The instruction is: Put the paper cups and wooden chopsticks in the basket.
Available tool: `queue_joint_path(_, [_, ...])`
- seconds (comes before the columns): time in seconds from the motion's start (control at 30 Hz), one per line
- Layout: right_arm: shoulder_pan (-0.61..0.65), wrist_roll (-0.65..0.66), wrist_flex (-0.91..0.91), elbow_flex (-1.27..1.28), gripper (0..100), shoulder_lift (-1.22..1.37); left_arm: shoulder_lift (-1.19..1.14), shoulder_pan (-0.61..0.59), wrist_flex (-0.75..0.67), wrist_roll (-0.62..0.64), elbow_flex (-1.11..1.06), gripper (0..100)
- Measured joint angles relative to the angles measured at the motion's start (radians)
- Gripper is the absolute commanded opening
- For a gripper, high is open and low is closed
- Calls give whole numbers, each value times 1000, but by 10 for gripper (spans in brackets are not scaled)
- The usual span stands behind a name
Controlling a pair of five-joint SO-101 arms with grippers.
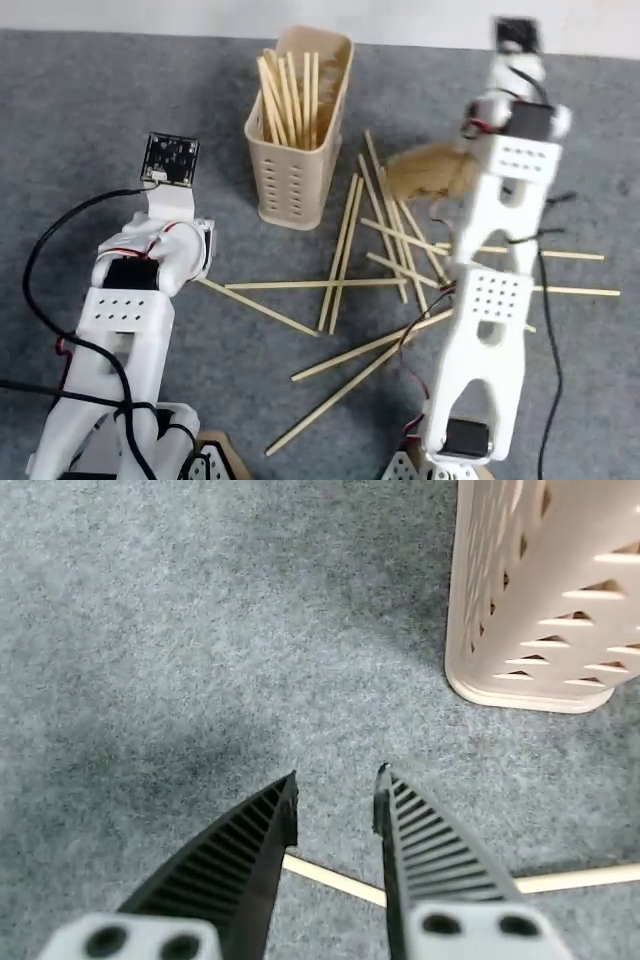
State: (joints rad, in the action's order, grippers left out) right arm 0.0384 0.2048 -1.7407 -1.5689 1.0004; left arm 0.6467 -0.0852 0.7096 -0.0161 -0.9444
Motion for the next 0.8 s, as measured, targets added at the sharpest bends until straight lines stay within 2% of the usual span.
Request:
queue_joint_path(0.13, [127, 52, -2, 175, 5, -118, 0, 0, 0, 0, 0, 165])
queue_joint_path(0.27, [192, 66, -5, 295, 6, -157, 0, 0, 0, 0, 0, 165])
queue_joint_path(0.67, [187, 144, -6, 560, 5, -196, 0, 0, 0, 0, 0, 165])
queue_joint_path(0.8, [149, 121, -6, 457, 5, -227, 0, 0, 0, 0, 0, 165])
